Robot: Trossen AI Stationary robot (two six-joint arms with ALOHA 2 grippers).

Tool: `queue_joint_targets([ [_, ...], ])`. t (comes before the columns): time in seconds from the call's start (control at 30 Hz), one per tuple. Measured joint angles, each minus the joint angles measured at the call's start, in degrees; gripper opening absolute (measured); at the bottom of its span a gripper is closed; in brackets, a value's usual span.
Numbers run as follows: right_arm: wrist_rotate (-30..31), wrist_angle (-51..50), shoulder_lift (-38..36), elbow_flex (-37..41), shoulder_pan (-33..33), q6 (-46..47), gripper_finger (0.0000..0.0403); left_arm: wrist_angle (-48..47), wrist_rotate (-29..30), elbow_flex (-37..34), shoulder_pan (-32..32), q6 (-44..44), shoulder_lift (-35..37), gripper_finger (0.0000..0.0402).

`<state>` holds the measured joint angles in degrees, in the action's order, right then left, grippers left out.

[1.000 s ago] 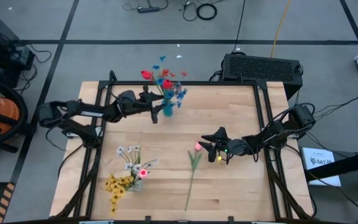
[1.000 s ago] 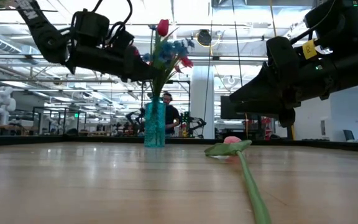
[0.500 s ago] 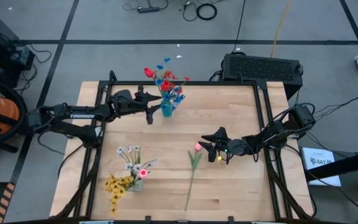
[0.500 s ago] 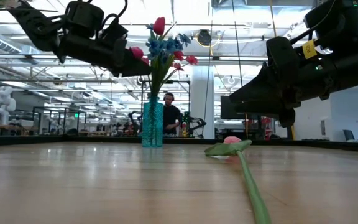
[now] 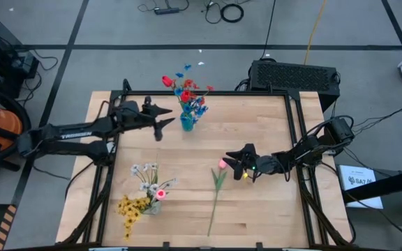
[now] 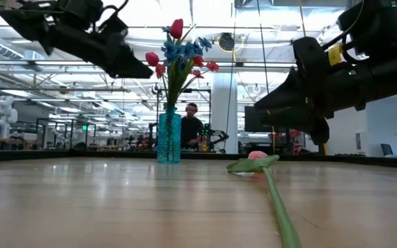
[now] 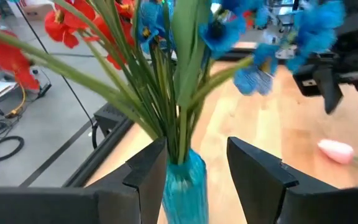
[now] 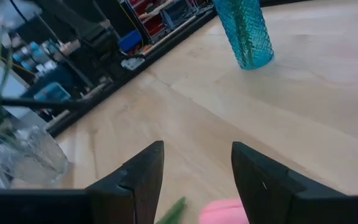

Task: Sort flowers into vase by color
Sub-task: Put the pink tulip into the transparent flower vase

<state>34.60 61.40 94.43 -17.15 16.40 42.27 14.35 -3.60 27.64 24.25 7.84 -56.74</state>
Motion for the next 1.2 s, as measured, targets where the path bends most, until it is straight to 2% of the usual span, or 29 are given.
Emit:
queue_joint_targets([
  [0.17,-0.25,1.29,0.0,-0.91,-0.33,3.04,0.018,-11.13,-0.28,0.0,0.0,-0.97,8.44,0.0176],
  [0.33,1.55,-2.64,0.0,-7.59,-0.44,-2.78,0.0179,-23.64,-1.8,0.01,0.0,-1.68,16.71,0.0176],
  [0.43,1.37,-12.71,-0.42,-14.83,-0.92,-6.76,0.017,-29.98,-2.18,0.01,0.0,-4.22,21.35,0.0176],
  [0.5,1.25,-26.04,-0.65,-21.17,-1.25,-5.85,0.0162,-33.37,-2.16,0.01,0.0,-4.6,24.23,0.0176],
  [0.67,-0.51,-71.04,-1.09,-39.08,-2.19,8.95,0.0139,-36.96,-2.23,-2.42,-0.02,-8.03,31.54,0.0176],
  [0.77,-1.78,-87.69,-1.09,-47.49,-1.73,19.02,0.0133,-36.66,-3.06,-6.79,-0.02,-10.34,36.83,0.0176],
  [0.87,-5.36,-95.42,-1.14,-52.92,-0.68,25.68,0.013,-35.2,-4.97,-11.03,-0.02,-12.68,41.52,0.0176],
  [0.93,-9.89,-97.73,-1.14,-54.77,-0.07,30.02,0.013,-34.01,-5.89,-12.93,-0.02,-13.55,43.93,0.0176],
  [1.03,-16.45,-99.0,-0.89,-54.91,1.2,37.12,0.013,-34.4,-6.02,-14.72,-0.02,-14.92,46.02,0.0176],
  [1.2,-21.38,-103.19,2.27,-54.88,4.76,47.7,0.013,-34.37,-6.05,-15.78,-0.02,-15.08,46.79,0.0176],
])
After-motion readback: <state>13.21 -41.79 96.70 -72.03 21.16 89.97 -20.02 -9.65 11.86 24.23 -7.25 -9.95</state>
